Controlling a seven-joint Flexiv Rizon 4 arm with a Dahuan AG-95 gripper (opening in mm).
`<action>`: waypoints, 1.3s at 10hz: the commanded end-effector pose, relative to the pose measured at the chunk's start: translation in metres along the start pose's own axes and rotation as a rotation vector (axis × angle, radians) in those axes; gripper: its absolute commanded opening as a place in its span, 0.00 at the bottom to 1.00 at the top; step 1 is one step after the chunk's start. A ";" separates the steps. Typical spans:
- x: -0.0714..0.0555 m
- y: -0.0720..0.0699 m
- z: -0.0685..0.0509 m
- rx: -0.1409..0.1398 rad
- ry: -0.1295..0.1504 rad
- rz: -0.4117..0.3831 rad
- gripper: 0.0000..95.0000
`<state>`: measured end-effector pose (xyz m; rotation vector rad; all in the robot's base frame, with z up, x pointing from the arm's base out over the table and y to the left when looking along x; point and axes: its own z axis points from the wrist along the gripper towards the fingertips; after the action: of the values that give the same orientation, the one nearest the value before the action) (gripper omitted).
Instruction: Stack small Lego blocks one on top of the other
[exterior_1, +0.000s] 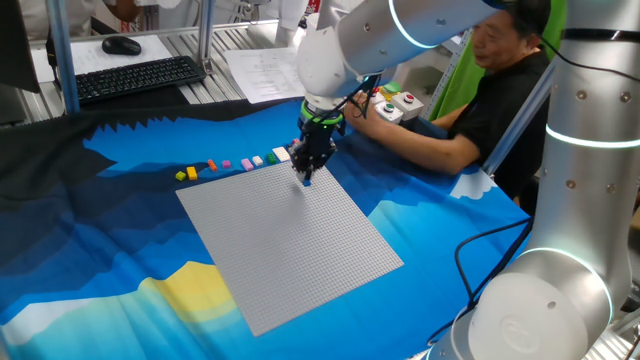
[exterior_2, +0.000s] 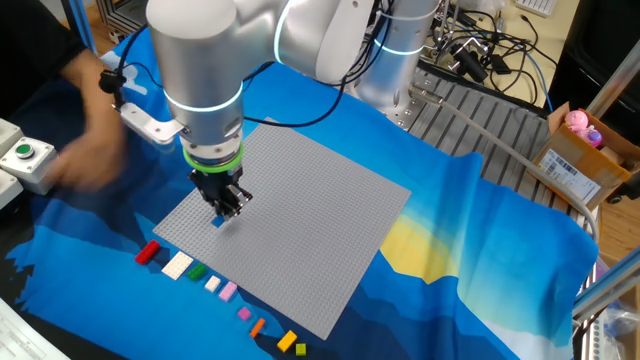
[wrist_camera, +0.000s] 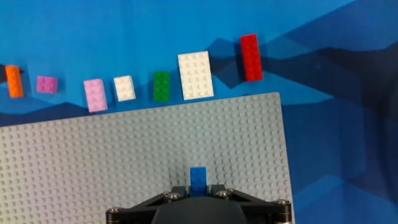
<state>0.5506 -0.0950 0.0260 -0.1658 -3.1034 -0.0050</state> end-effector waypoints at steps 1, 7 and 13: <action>0.009 -0.004 0.001 0.002 -0.012 -0.002 0.00; 0.010 -0.003 -0.001 -0.004 0.012 0.074 0.00; 0.010 -0.003 -0.001 0.016 0.057 -0.069 0.00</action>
<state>0.5418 -0.0969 0.0272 -0.1219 -3.0250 -0.0072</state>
